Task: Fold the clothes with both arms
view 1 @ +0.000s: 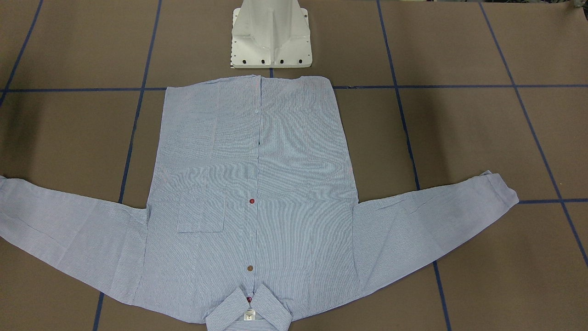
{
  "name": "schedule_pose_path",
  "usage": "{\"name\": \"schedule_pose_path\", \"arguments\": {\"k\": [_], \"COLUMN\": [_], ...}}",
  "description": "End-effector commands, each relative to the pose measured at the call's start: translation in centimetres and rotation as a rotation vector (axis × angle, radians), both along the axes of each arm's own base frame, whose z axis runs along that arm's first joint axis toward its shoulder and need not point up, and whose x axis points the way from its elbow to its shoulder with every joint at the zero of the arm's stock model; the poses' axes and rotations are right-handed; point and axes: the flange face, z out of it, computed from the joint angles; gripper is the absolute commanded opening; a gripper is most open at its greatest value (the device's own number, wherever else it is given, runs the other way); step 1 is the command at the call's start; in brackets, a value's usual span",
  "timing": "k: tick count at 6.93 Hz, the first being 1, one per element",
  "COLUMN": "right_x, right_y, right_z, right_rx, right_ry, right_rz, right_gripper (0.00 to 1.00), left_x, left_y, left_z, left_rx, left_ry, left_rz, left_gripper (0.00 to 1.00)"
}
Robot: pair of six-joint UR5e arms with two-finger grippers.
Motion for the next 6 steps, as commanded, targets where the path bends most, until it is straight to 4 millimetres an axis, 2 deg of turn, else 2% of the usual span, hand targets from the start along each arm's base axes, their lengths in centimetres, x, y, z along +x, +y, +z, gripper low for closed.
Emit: {"name": "schedule_pose_path", "arguments": {"k": [1,3,5,6], "right_x": [0.0,0.0,-0.2,-2.1], "right_y": [0.0,0.0,0.3,1.2], "right_z": [-0.5,-1.1,-3.8,-2.7], "right_rx": [0.019,0.026,0.118,0.1], "right_ry": [0.0,-0.003,0.006,0.009], "right_rz": [-0.005,-0.001,0.0,-0.036], "right_gripper": [1.0,1.0,1.0,1.0], "left_x": [0.4,0.4,0.4,0.4], "left_y": [0.3,0.9,1.1,2.0], "left_z": [-1.0,-0.4,0.1,0.5], "left_rx": [0.041,0.038,0.025,0.019], "left_ry": [0.0,-0.001,-0.001,0.001], "left_rz": [0.009,0.012,0.01,0.011], "left_gripper": [1.0,1.0,1.0,1.0]}}
